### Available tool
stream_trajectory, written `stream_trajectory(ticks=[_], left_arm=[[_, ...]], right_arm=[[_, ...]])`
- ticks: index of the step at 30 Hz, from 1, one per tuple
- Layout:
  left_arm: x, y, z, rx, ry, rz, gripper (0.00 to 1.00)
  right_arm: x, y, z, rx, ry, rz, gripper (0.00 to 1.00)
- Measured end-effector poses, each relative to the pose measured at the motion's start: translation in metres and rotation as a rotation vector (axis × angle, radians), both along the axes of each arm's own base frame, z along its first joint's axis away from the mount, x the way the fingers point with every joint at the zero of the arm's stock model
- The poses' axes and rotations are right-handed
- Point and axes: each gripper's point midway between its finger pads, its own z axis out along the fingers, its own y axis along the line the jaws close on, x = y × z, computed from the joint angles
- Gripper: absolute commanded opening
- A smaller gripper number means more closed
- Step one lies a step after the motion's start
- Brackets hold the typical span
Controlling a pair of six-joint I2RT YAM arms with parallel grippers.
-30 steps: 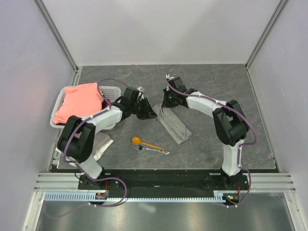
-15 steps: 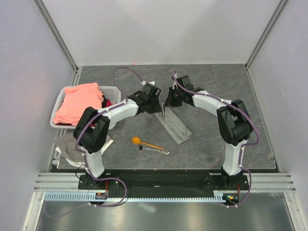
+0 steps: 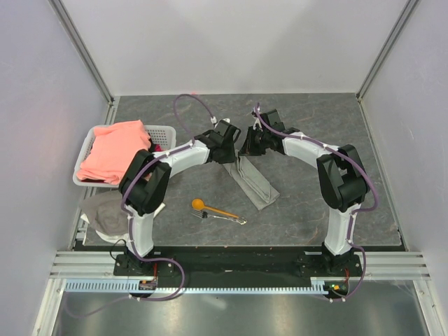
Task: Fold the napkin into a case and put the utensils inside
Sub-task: Grasp the top corner of the smaller rectangle folded napkin from the folded napkin.
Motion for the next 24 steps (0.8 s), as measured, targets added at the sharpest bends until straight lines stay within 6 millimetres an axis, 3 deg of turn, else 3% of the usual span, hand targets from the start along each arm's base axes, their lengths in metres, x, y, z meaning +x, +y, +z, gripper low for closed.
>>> stream_trajectory(ticks=[9,18,24], left_arm=[[0.003,-0.003,-0.016,0.081,0.017,0.008,0.32],[-0.002,-0.001,-0.013,0.196,-0.035,0.02,0.35],[-0.004,0.004,-0.011,0.269,-0.069,0.022,0.3]], right_arm=[[-0.002,0.002,-0.001,0.012,0.002,0.011,0.0],[-0.001,0.003,0.001,0.02,-0.005,0.015,0.0],[-0.001,0.004,0.001,0.023,-0.004,0.018,0.0]])
